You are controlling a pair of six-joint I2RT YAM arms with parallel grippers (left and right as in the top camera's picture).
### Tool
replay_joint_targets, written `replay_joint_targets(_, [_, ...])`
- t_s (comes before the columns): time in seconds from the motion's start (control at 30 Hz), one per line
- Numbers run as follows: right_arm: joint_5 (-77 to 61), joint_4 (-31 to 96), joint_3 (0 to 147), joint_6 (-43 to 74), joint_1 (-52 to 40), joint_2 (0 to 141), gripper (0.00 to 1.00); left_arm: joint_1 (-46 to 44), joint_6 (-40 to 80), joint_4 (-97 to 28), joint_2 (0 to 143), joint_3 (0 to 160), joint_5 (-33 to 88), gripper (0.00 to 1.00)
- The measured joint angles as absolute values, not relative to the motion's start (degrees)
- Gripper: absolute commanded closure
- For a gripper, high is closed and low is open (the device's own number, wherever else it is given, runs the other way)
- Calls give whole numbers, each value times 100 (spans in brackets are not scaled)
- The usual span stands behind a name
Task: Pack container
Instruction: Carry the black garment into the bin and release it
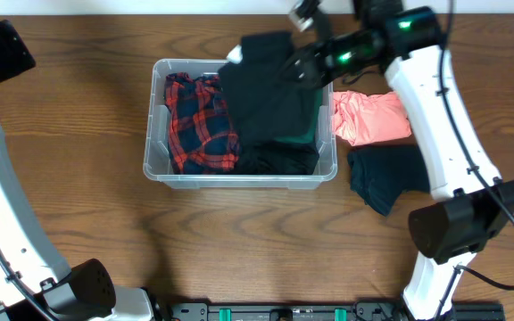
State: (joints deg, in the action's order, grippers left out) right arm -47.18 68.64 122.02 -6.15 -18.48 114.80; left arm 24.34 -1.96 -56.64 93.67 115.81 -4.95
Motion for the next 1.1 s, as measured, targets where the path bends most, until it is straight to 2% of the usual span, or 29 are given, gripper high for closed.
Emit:
replay_joint_targets(0.23, [-4307, 7190, 12202, -801, -2412, 11926, 99, 2434, -196, -5666, 9367, 11581, -493, 2])
replay_joint_targets(0.43, [-3769, 7218, 12202, -784, -2547, 12519, 99, 2434, -196, -5666, 9367, 11581, -495, 2])
replay_joint_targets(0.73, [-1918, 7712, 12215, -45, -2425, 13214, 99, 2434, -196, -5666, 9367, 11581, -493, 2])
replay_joint_targets(0.8, [-1542, 7828, 12223, 56, -2401, 13216, 96, 2434, -196, -5666, 9367, 11581, -495, 2])
replay_joint_targets(0.87, [-1194, 7876, 12258, 128, -2403, 13209, 88, 2434, -196, -5664, 9367, 11581, -495, 2])
replay_joint_targets(1.03, [-443, 7881, 12256, 145, -2399, 13065, 50, 2434, -196, -5666, 9367, 11581, -495, 2])
replay_joint_targets(1.1, [-211, 7848, 12250, 36, -2397, 12934, 37, 2434, -196, -5664, 9367, 11581, -495, 2])
